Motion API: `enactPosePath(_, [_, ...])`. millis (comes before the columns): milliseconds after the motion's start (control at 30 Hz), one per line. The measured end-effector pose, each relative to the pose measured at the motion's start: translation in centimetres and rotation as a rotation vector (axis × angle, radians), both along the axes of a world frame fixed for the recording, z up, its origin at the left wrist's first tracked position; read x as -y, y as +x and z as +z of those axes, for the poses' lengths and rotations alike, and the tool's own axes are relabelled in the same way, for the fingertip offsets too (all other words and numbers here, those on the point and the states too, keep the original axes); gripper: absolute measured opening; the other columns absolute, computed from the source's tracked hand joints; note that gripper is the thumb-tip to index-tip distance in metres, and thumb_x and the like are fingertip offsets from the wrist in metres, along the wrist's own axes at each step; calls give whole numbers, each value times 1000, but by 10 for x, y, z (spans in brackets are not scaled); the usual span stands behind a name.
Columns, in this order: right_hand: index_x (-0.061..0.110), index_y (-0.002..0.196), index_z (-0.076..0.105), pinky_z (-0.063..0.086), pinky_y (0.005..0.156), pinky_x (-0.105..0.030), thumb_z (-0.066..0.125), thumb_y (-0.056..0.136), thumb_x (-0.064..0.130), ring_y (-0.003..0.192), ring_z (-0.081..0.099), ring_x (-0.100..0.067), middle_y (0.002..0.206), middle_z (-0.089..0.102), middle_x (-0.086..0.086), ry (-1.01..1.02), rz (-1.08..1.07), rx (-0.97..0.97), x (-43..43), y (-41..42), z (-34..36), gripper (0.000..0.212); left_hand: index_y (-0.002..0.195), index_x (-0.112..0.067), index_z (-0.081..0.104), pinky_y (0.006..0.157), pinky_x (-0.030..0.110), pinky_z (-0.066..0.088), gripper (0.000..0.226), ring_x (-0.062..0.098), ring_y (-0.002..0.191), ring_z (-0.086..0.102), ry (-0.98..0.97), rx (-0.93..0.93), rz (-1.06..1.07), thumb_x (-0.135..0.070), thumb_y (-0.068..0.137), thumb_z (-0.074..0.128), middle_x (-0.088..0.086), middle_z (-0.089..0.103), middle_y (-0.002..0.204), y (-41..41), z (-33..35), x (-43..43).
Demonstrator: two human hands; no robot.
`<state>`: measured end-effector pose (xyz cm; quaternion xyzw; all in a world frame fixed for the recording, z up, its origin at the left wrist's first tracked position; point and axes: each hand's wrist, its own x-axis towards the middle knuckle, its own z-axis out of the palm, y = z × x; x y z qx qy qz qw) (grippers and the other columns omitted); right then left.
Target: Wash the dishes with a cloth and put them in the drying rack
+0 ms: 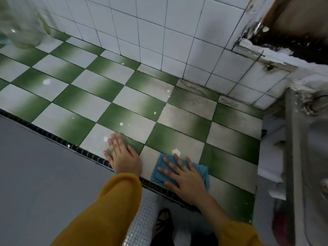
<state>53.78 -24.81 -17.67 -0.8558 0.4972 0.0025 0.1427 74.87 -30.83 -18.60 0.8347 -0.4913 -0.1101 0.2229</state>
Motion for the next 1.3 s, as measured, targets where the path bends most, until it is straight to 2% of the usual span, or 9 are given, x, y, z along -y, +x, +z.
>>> enactPosePath(100, [48, 149, 23, 3, 119, -45, 17, 101, 61, 150, 6, -19, 160, 17, 15, -17, -70, 6, 15, -30, 0, 50, 154, -7, 14, 120, 45, -2, 62, 21, 150, 9, 2, -4, -22, -30, 97, 24, 7, 15, 162, -1, 2, -1])
enactPosePath(200, [47, 148, 12, -6, 119, -47, 1, 93, 67, 149, -9, -20, 159, 2, 16, 2, -367, -6, 74, -67, 9, 60, 154, -7, 15, 120, 47, 0, 62, 23, 150, 11, -15, -5, -22, -29, 97, 26, 8, 17, 161, 0, 1, -1])
enactPosePath(267, [44, 151, 11, -6, 118, -49, 6, 95, 61, 146, -15, -19, 160, -1, 14, 0, -530, -1, 118, -98, 14, 58, 153, -6, 19, 120, 48, 1, 61, 23, 150, 14, -37, 6, -13, -27, 96, 29, 8, 21, 160, 0, -1, 0])
enactPosePath(433, [34, 156, 10, 0, 120, -53, 16, 104, 49, 150, -11, -27, 164, -1, 5, 11, -669, -91, 192, -171, 20, 54, 153, -6, 23, 120, 45, -1, 60, 23, 149, 14, -70, 12, -3, -26, 97, 31, 8, 22, 160, -2, -5, 1])
enactPosePath(567, [37, 155, 4, -5, 119, -53, 14, 102, 52, 150, -10, -25, 164, -6, 7, 19, -764, -120, 182, -163, 16, 56, 153, -8, 22, 120, 42, -3, 61, 21, 150, 13, -77, 20, 1, -25, 96, 33, 7, 22, 160, -1, -6, 0])
enactPosePath(900, [46, 149, 5, -12, 119, -45, 0, 94, 67, 148, -16, -14, 160, -6, 17, 43, -430, -35, 29, -70, 7, 59, 153, -7, 24, 120, 46, -2, 64, 23, 150, 13, -2, -27, -25, -27, 93, 32, 8, 20, 161, 2, 0, 2])
enactPosePath(1067, [49, 151, 12, -10, 119, -42, 14, 100, 62, 150, -4, -16, 161, 6, 15, 1, -199, -52, -15, -58, 2, 52, 152, -4, 23, 119, 46, -3, 63, 26, 149, 15, -3, -51, -41, -22, 93, 36, 11, 22, 160, 1, 6, -4])
enactPosePath(1200, [47, 151, 14, 7, 115, -50, 17, 101, 61, 148, 15, -25, 161, 17, 10, 24, -123, -77, -25, -54, 7, 52, 154, -5, 14, 119, 47, -8, 64, 25, 151, 3, 80, -52, -65, -15, 98, 42, 11, 10, 162, 3, 11, -3])
enactPosePath(1300, [48, 150, 12, 1, 115, -49, 12, 100, 64, 149, 10, -26, 161, 13, 13, 99, -124, -71, -28, -55, 9, 53, 155, -7, 10, 118, 47, -10, 63, 24, 151, -5, 99, -54, -67, -17, 100, 39, 9, 2, 163, 0, 19, -7])
